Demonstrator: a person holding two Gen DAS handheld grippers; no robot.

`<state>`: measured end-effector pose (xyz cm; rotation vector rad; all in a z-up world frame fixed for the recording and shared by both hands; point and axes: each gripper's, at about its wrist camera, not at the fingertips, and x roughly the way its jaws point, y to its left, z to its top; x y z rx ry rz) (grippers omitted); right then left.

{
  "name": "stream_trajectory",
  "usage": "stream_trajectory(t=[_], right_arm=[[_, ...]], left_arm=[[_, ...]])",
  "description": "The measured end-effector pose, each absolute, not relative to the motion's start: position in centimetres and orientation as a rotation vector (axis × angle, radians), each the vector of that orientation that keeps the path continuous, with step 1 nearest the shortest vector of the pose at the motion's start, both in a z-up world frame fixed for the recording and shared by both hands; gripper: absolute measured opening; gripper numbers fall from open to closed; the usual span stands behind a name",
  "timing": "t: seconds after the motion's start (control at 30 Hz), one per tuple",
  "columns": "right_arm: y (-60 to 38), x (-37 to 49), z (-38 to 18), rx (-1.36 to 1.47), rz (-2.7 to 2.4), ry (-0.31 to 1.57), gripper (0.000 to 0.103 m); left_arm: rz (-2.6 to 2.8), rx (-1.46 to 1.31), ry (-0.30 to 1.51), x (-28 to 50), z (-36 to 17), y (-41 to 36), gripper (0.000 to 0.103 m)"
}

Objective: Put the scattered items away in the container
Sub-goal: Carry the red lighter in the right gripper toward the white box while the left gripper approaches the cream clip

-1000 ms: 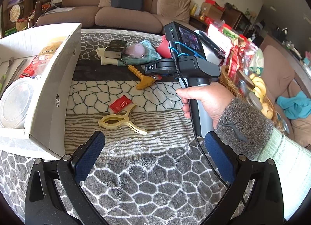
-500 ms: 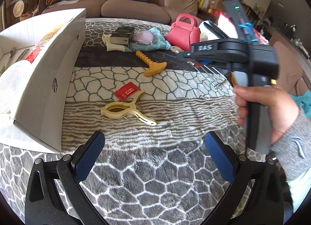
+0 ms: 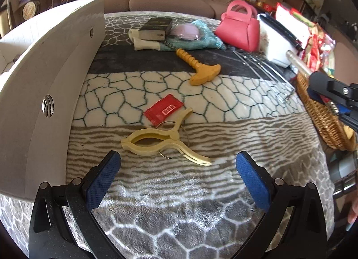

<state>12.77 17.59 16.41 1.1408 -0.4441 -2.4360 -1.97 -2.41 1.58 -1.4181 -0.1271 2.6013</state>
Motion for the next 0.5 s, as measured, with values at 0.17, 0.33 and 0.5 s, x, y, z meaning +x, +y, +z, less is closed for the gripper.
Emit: stream_trajectory(t=[0.17, 0.33, 0.5], right_arm=[[17.2, 12.4, 16.5, 1.126, -2.418, -0.411, 0.022], [17.1, 12.3, 16.9, 1.104, -2.400, -0.417, 0.022], [16.7, 12.4, 17.2, 1.095, -2.403, -0.373, 0.022]], left_arm=[[2.669, -1.459, -0.109, -2.6, 0.5, -2.2, 0.103], [2.704, -1.516, -0.040, -2.6, 0.2, -0.7, 0.103], [2.732, -1.556, -0.013, -2.0, 0.2, 0.2, 0.103]])
